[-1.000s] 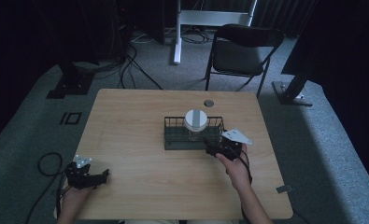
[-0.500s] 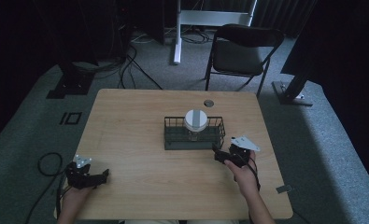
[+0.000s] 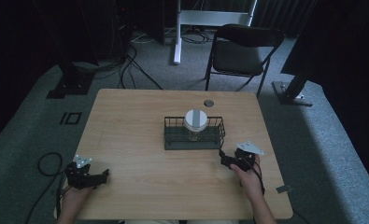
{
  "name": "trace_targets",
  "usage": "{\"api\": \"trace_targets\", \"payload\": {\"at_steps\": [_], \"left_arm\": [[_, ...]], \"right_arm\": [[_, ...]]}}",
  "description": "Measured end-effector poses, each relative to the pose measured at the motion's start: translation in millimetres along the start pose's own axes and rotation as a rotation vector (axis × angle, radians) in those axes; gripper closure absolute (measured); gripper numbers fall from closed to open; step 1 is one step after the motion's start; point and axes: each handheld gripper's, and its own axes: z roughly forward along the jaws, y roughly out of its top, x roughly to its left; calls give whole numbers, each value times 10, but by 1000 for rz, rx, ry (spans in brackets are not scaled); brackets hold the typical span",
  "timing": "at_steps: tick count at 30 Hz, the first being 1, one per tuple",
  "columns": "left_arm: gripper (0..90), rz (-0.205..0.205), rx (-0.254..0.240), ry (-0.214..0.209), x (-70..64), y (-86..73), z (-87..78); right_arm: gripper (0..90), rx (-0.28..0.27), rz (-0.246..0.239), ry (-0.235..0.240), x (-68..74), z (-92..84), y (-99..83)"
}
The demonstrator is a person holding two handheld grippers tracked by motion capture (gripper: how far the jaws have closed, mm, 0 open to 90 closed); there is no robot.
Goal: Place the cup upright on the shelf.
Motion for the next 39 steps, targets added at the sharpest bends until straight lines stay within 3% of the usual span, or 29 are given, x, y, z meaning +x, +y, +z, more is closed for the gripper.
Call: {"api": "trace_targets", "payload": {"at_steps": [12, 22, 33, 39], "left_arm": [[2, 0, 0, 0, 0, 0, 0], [2, 0, 0, 0, 0, 0, 0], [2, 0, 0, 0, 0, 0, 0], [2, 0, 0, 0, 0, 0, 0]], "right_arm": [[130, 56, -1, -73, -178, 12, -117], [130, 101, 36, -160, -302, 1, -167], [129, 164, 81, -163, -402, -17, -195], [125, 154, 128, -162, -445, -30, -200]]}}
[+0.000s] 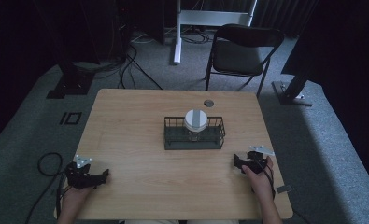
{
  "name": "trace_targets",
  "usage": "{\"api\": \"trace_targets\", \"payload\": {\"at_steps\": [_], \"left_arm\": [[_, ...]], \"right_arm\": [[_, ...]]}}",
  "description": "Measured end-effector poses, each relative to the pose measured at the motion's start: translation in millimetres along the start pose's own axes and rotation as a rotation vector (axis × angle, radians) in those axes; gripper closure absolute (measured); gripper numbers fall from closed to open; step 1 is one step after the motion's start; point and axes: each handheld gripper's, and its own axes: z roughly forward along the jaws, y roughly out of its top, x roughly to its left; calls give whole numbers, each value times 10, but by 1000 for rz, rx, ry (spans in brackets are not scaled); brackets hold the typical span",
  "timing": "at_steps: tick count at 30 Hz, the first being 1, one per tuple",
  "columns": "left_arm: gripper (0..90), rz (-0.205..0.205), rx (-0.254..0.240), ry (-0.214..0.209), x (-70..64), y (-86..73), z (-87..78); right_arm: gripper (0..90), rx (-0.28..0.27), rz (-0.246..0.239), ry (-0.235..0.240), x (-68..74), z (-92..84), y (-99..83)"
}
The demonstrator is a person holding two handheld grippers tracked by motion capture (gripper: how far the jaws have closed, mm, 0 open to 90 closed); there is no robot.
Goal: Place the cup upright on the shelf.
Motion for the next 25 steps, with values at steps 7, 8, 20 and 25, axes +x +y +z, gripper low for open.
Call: {"api": "trace_targets", "payload": {"at_steps": [7, 8, 20, 25], "left_arm": [[2, 0, 0, 0, 0, 0, 0], [2, 0, 0, 0, 0, 0, 0], [2, 2, 2, 1, 1, 0, -1], [2, 0, 0, 0, 0, 0, 0]], "right_arm": [[127, 12, -6, -5, -19, -3, -5], [127, 23, -42, -17, -2, 4, -6], [125, 30, -64, -24, 16, 8, -8], [124, 31, -66, -20, 18, 8, -7]]}}
